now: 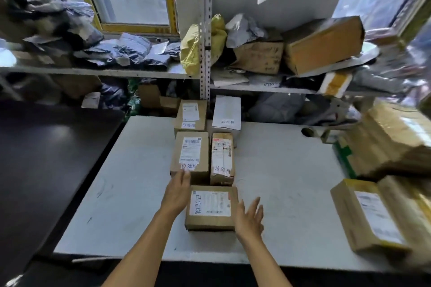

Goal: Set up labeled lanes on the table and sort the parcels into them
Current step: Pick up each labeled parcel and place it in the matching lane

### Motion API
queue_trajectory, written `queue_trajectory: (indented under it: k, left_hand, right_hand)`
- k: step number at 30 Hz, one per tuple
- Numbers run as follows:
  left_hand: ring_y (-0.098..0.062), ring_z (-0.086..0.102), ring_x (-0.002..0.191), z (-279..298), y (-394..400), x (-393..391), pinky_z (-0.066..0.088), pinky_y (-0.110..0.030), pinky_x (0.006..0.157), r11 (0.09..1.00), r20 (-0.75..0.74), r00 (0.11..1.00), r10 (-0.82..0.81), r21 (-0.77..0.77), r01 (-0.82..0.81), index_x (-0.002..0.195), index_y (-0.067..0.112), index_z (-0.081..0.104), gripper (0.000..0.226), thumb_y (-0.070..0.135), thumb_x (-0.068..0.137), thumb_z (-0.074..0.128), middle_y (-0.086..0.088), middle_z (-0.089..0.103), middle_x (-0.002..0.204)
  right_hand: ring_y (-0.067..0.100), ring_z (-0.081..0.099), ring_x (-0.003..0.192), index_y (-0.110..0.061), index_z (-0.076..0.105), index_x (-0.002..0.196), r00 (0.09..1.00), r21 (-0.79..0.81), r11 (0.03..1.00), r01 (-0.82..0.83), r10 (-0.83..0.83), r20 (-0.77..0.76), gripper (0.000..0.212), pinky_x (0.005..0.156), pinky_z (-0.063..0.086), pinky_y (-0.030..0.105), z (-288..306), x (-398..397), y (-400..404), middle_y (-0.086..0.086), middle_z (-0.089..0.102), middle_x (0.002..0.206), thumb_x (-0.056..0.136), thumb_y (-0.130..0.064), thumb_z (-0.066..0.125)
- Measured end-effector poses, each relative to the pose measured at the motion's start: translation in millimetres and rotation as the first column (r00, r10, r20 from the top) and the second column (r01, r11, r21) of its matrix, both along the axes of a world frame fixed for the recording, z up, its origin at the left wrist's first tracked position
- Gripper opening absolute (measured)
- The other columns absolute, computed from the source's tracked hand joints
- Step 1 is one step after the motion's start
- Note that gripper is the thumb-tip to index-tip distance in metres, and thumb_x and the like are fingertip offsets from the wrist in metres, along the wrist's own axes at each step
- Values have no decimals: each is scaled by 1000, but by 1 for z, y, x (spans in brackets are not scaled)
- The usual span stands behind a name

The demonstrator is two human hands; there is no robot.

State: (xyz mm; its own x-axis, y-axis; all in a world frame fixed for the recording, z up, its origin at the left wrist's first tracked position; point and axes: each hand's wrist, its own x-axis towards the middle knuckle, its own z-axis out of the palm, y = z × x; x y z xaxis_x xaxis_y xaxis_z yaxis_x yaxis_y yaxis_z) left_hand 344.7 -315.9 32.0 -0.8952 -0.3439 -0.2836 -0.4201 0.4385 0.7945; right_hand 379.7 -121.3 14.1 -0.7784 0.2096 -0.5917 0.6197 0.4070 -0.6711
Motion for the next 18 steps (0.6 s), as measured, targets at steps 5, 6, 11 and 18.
queue_trajectory:
  k: [5, 6, 11, 18]
  left_hand:
    - [-22, 63, 108, -23, 2, -8, 48, -35, 86, 958, 217, 976, 1, 281, -63, 129, 23, 58, 48, 55, 105, 31, -5, 67, 116]
    - [-23, 64, 109, -24, 4, -7, 49, -36, 89, 957, 227, 974, -21, 285, -46, 124, 24, 58, 44, 54, 106, 31, -6, 68, 116]
    - [-28, 59, 119, -27, -1, 3, 44, -38, 94, 991, 223, 970, -98, -62, 115, 124, 27, 63, 59, 62, 104, 20, -9, 65, 131]
    - [-19, 69, 95, -29, -12, 27, 51, -43, 93, 979, 375, 917, -134, -93, 182, 118, 27, 73, 102, 86, 82, -1, -1, 77, 99]
  right_hand:
    - [50, 30, 149, -40, -27, 156, 882, -515, 720, 466, -331, 335, 84, 115, 36, 62, 0, 11, -21, 13, 15, 171, 104, -66, 33]
    - [50, 32, 148, -40, -29, 155, 872, -542, 685, 487, -345, 348, 86, 115, 37, 62, -3, 11, -25, 14, 20, 170, 103, -68, 33]
    - [44, 38, 146, -39, -25, 158, 822, -544, 619, 566, -476, 313, 89, 120, 31, 62, -6, 2, -31, 17, 38, 162, 100, -71, 35]
    - [38, 39, 147, -37, -19, 160, 862, -501, 711, 494, -473, 180, 83, 113, 38, 53, -16, -7, -17, 10, 20, 171, 101, -73, 26]
